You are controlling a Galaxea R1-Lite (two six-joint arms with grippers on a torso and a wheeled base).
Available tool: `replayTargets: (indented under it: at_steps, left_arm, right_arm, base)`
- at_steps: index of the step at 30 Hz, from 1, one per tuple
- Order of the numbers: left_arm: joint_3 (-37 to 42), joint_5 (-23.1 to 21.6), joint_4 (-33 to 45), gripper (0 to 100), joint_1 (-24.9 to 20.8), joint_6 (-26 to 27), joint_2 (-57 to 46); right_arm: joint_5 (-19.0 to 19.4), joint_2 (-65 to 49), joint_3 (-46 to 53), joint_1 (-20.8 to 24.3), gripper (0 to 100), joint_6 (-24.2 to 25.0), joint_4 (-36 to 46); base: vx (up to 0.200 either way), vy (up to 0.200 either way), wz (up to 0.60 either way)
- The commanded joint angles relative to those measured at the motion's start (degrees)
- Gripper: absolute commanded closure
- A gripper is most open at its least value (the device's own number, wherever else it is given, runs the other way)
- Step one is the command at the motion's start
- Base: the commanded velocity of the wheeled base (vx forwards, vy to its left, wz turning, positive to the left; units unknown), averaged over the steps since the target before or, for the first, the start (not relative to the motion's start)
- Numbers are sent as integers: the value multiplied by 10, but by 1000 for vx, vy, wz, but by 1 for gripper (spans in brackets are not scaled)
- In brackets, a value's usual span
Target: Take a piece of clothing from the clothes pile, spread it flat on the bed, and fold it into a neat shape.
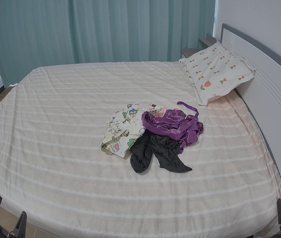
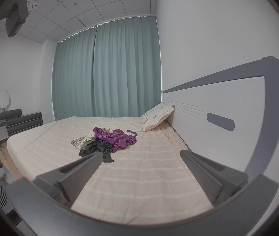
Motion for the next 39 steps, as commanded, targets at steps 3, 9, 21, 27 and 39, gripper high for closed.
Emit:
replayTargets:
  at_steps: [3,9,21,27,39]
  left_arm:
    - [9,0,-1,0,0,-1,-7]
    - [9,0,-1,0,0,-2,-7]
    - [9,0,-1,0,0,-3,-7]
    - [9,0,-1,0,0,-3,-8]
    - [9,0,-1,0,0,-3,-7]
  right_arm:
    - [0,-9,8,0,0,2,-1]
    - [0,-9,8,0,0,6,-1]
    - [13,86,-116,25,0,72,45]
    - [31,199,-107,76,0,106,8]
    - [102,597,-115,86,0,112,-203]
  base:
    - [0,0,0]
    - [0,0,0]
    - [0,0,0]
    - [0,0,0]
    - [0,0,0]
